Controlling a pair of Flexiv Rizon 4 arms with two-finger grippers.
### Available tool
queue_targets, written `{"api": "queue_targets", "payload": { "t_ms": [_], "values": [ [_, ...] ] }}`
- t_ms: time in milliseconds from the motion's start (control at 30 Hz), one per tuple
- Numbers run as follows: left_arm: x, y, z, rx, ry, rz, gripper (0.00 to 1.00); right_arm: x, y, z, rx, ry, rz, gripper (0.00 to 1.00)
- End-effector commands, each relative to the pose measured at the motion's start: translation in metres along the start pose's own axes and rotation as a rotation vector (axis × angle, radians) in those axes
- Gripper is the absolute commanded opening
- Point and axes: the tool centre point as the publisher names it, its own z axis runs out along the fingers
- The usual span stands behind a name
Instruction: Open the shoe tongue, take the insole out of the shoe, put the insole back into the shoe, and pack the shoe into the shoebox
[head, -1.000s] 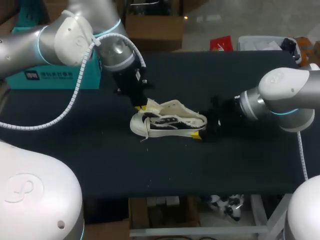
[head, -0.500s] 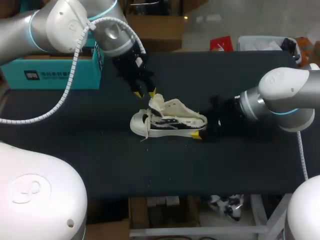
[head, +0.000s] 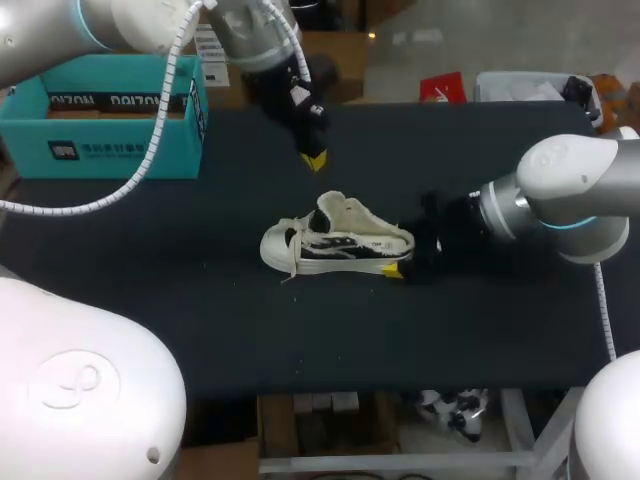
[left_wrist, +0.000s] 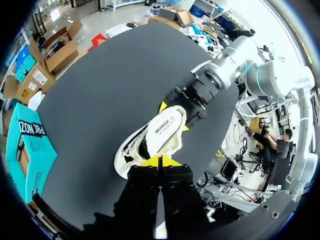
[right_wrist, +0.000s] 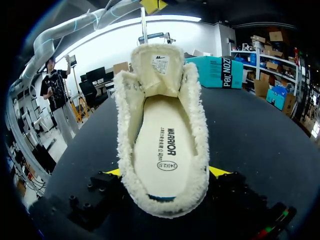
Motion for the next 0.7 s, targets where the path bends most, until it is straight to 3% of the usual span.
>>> {"api": "queue_targets", "payload": {
  "t_ms": [33, 267, 433, 700],
  "values": [
    [-0.009, -0.016, 0.003, -0.262, 0.235, 0.409, 0.00, -0.002, -0.005, 0.004, -0.003, 0.000, -0.001, 0.00],
    [-0.009, -0.016, 0.003, -0.262, 0.235, 0.409, 0.00, -0.002, -0.005, 0.004, -0.003, 0.000, -0.001, 0.00],
    [0.003, -0.022, 0.017, -0.285, 0.212, 0.502, 0.00, -0.002, -0.005, 0.004, -0.003, 0.000, -0.001, 0.00],
    [0.014, -0.012, 0.041, -0.270, 0.142, 0.565, 0.00, -0.002, -0.005, 0.004, -0.003, 0.000, -0.001, 0.00]
  ]
}}
